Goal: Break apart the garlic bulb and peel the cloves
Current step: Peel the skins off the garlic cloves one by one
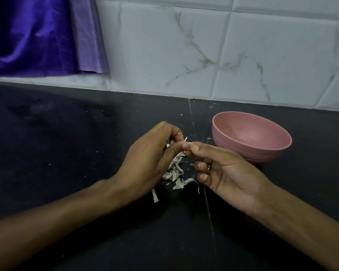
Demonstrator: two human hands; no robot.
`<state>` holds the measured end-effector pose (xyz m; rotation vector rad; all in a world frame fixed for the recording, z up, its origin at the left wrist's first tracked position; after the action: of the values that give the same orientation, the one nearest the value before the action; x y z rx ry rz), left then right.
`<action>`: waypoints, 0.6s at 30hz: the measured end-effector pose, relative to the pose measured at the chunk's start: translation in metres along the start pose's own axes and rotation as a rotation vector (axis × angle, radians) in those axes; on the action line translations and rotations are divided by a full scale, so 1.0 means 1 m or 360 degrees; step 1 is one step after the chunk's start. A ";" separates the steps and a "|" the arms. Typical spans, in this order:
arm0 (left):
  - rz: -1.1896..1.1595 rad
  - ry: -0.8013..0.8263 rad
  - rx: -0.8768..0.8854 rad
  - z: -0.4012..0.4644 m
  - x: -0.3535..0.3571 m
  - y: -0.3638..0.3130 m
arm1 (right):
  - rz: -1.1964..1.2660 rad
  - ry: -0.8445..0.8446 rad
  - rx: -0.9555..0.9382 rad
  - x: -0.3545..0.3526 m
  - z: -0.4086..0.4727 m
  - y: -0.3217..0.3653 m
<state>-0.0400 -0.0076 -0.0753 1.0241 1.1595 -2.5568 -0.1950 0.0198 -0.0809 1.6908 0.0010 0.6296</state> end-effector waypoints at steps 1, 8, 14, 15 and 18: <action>0.0044 -0.0006 0.0003 0.000 0.000 0.000 | -0.0006 -0.0006 -0.0002 0.000 0.000 0.000; 0.0247 0.0006 0.0144 -0.003 0.002 -0.006 | 0.0024 -0.0072 -0.0022 0.000 0.002 0.000; 0.0267 0.0079 0.0274 -0.006 0.006 -0.016 | 0.0109 -0.0093 -0.0015 -0.003 0.003 0.004; 0.0258 0.0072 0.0278 -0.006 0.006 -0.016 | 0.0118 -0.0096 -0.0011 -0.003 0.004 0.004; 0.0133 -0.0004 0.0142 -0.007 0.003 -0.014 | 0.0104 -0.0115 -0.0014 -0.004 0.003 0.005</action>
<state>-0.0445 0.0070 -0.0721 1.0647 0.9879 -2.5641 -0.1986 0.0144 -0.0785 1.7099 -0.1086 0.6157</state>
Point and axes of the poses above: each hand's wrist, its own z-axis towards the middle knuckle, its own x-axis out of the palm, y = z × x, the point moved 3 cm from there along z, towards the middle knuckle, and after that the axes turned 14 degrees about y, right-handed, at the moved point
